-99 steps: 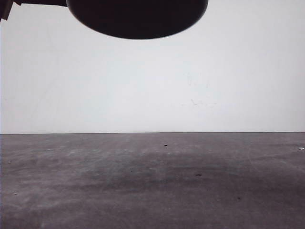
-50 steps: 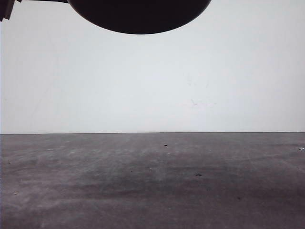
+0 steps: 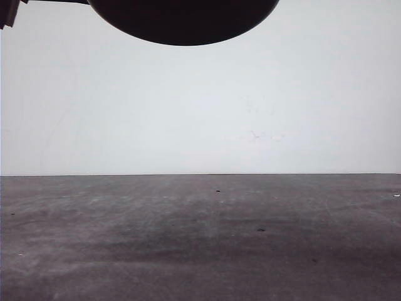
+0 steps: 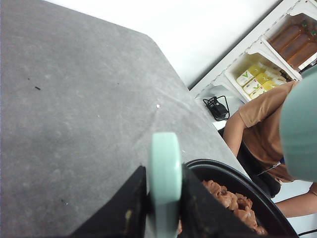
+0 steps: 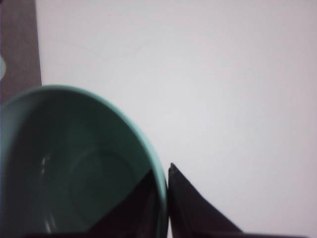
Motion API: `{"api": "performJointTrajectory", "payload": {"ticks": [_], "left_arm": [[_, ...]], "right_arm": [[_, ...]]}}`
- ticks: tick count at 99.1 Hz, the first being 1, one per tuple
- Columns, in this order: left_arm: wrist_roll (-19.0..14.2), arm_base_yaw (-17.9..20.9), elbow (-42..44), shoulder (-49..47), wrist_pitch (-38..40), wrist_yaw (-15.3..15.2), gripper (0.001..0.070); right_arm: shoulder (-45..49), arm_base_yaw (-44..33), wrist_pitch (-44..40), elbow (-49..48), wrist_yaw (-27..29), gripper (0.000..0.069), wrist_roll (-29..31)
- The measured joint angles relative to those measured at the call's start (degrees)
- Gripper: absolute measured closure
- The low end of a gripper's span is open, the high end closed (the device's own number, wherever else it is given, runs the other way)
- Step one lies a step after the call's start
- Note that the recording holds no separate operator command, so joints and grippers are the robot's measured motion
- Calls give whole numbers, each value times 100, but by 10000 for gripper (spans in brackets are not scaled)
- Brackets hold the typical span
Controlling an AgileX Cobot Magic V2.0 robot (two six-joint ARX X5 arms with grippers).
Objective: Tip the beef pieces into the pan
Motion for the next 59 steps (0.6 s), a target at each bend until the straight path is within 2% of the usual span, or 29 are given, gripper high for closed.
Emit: {"api": "performJointTrajectory", "payload": {"ticks": [18, 33, 45, 59], "left_arm": [[33, 0, 0, 0, 81, -7, 648], [57, 0, 0, 0, 81, -11, 648], [85, 0, 0, 0, 81, -13, 648], [105, 0, 0, 0, 81, -15, 648]], "right_arm": [[0, -199, -240, 133, 817, 673, 1928], [-85, -903, -1381, 522, 896, 673, 3851], [-179, -1851, -2623, 892, 151, 673, 5477], [-208, -3386, -3943, 979, -1537, 673, 7322]]}}
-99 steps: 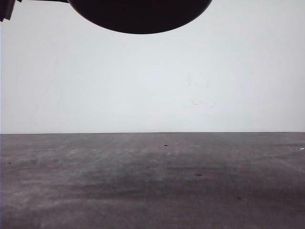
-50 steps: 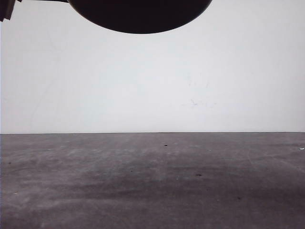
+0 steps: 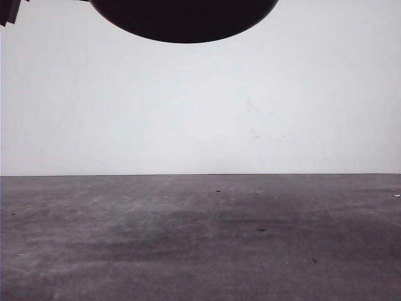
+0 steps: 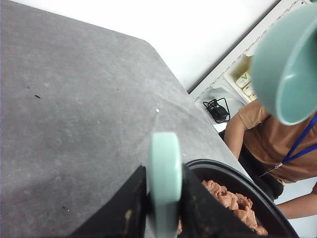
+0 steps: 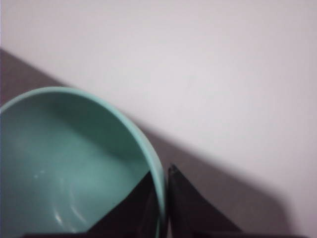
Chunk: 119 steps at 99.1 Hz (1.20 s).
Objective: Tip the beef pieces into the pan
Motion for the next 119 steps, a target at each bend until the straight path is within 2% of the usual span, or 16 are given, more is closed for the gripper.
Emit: {"api": "performJointTrajectory", "payload": {"ticks": [9, 20, 26, 35, 43, 66, 81, 103, 107, 110, 119], "left_arm": [[0, 0, 0, 0, 0, -2, 648], [0, 0, 0, 0, 2, -2, 648], [0, 0, 0, 0, 2, -2, 648], [0, 0, 0, 0, 9, -2, 648], [2, 0, 0, 0, 35, -2, 648], [9, 0, 0, 0, 142, -2, 648], [35, 0, 0, 0, 181, -2, 648], [46, 0, 0, 0, 177, -2, 648], [50, 0, 0, 0, 177, -2, 648], [59, 0, 0, 0, 177, -2, 648], [83, 2, 0, 0, 177, -4, 648]], "right_arm": [[146, -1099, -584, -33, -1228, 673, 848], [321, -2253, -645, -317, -2570, 673, 1316], [378, -2684, -612, -584, -3045, 673, 1436], [431, -3040, -358, -1095, -3464, 673, 1576], [459, -3211, 90, -1661, -3663, 673, 1694], [544, -3381, 1246, -3067, -3648, 673, 2015], [866, -3412, 1526, -3414, -3650, 673, 2140], [1427, -3445, 1574, -3438, -3628, 668, 2197], [1515, -3445, 1572, -3438, -3633, 628, 2208], [1537, -3445, 1572, -3438, -3644, 571, 2238], [1491, -3445, 1617, -3438, -3685, 319, 2334]]}}
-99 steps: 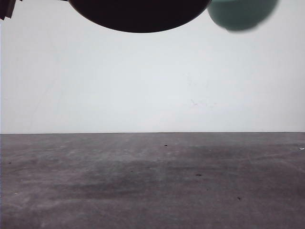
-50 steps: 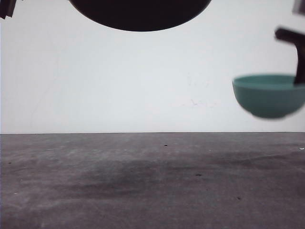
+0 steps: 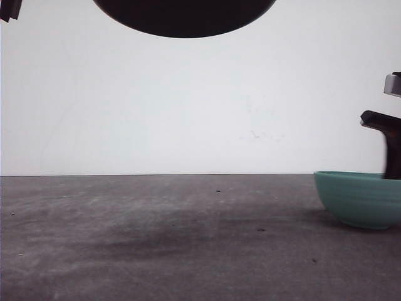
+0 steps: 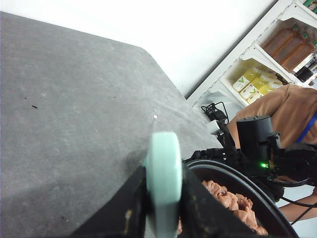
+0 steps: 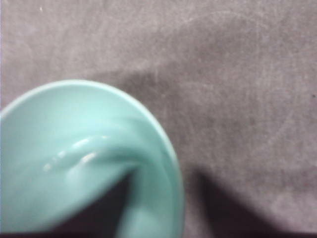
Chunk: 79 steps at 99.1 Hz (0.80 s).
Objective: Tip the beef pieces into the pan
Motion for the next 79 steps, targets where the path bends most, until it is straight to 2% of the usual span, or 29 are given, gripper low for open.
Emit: {"api": "performJointTrajectory", "payload": {"ticks": [7, 16, 35, 49, 79], "left_arm": [[11, -2, 0, 0, -4, -35, 648], [120, -7, 0, 0, -11, -208, 648], [426, -4, -7, 81, 92, -896, 648], [549, 22, -146, 509, 601, -1150, 648], [734, 101, -557, 2065, 1906, -1473, 648]], "right_arm": [[-120, 0, 15, 2, -39, 208, 28], [-391, 0, 4, 46, -50, 163, 39], [-1386, 0, -109, 461, -31, 152, 39], [-2140, 46, -264, 654, 13, 151, 39], [-3191, 251, -518, 654, 197, 151, 42]]}}
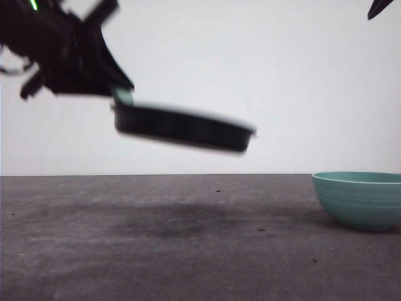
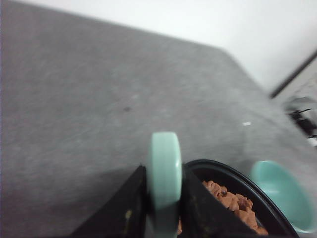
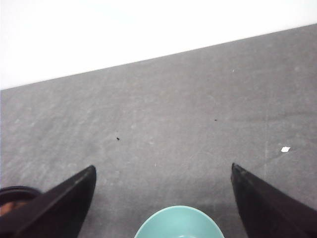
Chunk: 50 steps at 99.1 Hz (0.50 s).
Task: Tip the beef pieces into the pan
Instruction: 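Lower the filled pan onto the table with the left gripper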
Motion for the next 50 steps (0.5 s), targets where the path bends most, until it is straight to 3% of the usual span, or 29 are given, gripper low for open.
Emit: {"api": "performJointTrajectory", "payload": {"ticks": [20, 43, 50], "left_arm": [[90, 22, 0, 951, 798, -11, 648], [153, 101, 0, 1469, 826, -17, 645], [120, 155, 0, 1491, 778, -9, 598]], "right_arm": [[-199, 96, -188, 0, 11, 151, 0], [-295, 138, -442, 0, 11, 151, -7], [-321, 138, -492, 0, 11, 151, -7]]}}
